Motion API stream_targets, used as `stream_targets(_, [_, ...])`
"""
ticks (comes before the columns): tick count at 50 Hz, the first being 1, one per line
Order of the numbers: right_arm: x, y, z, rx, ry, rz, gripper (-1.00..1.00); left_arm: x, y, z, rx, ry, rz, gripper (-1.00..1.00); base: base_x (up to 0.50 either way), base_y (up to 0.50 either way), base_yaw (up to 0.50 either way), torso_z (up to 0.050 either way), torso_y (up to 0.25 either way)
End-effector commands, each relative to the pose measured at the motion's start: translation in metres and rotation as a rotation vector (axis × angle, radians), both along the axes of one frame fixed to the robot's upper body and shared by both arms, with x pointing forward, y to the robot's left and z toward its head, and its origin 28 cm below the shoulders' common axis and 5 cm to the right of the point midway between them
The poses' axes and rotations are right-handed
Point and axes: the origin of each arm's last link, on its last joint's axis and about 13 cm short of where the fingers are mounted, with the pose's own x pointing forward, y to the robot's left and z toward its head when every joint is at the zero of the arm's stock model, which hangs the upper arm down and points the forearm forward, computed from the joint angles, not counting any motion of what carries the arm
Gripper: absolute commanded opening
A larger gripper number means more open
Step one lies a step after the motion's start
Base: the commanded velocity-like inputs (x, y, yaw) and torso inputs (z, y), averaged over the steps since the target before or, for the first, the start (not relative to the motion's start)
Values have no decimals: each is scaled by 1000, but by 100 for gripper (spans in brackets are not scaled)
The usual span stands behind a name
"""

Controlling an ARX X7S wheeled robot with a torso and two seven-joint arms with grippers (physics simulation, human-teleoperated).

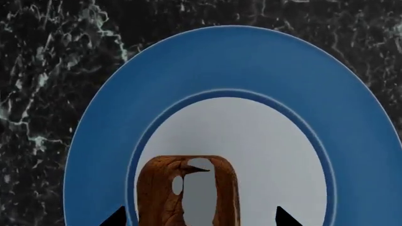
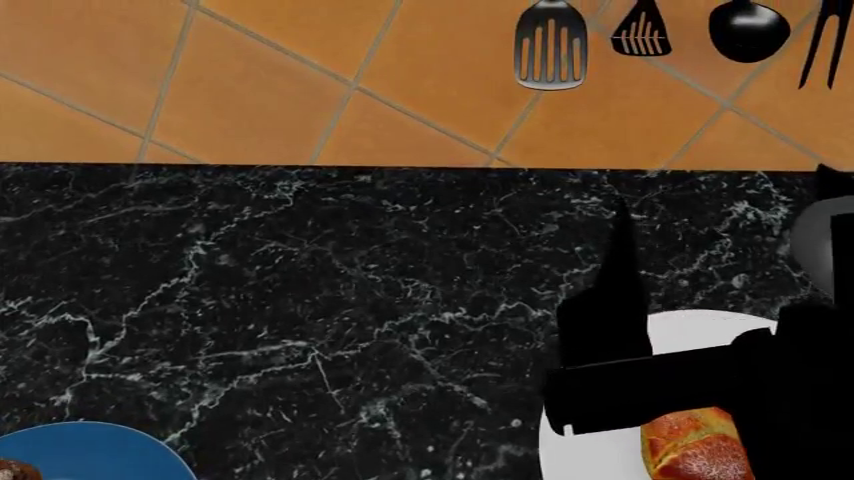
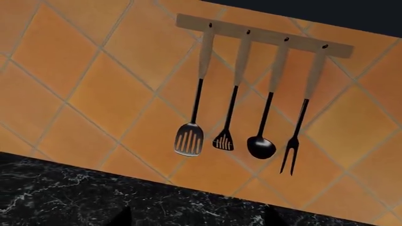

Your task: Place all breads on the cutting board.

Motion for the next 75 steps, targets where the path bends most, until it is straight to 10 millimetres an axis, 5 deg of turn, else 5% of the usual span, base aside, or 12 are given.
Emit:
stream_targets(1, [0, 3, 5, 1, 6, 12, 100, 3, -1, -21, 23, 45, 1, 100, 0, 0, 0, 0, 0])
stream_targets(2, [-1, 3, 6, -17, 0, 12, 100, 3, -3, -21, 17, 44, 0, -100, 0, 0, 0, 0, 0])
stream_targets(5, [-3, 2, 7, -5, -2, 8, 100, 3, -5, -15, -5, 31, -10, -100, 0, 0, 0, 0, 0])
stream_targets(11, [3, -3, 25, 3, 6, -9, 100, 3, -9, 37, -117, -111, -24, -100, 0, 0, 0, 0, 0])
stream_targets(17, [5, -2, 42, -82, 26, -29, 100, -5, -11, 69, -232, -232, -18, -100, 0, 0, 0, 0, 0])
stream_targets(29, [19, -11, 62, -157, 174, -42, 100, -24, -23, 106, -451, -532, 31, -100, 0, 0, 0, 0, 0])
stream_targets(49, [45, -20, 79, -153, 515, -22, 100, -29, -24, 128, -535, -929, 328, -100, 0, 0, 0, 0, 0])
stream_targets(62, [61, -19, 85, -74, 725, 39, 100, -26, -25, 132, -574, -944, 345, -100, 0, 0, 0, 0, 0])
stream_targets(75, [69, -20, 67, -59, 833, 43, 100, -24, -27, 134, -568, -973, 373, -100, 0, 0, 0, 0, 0])
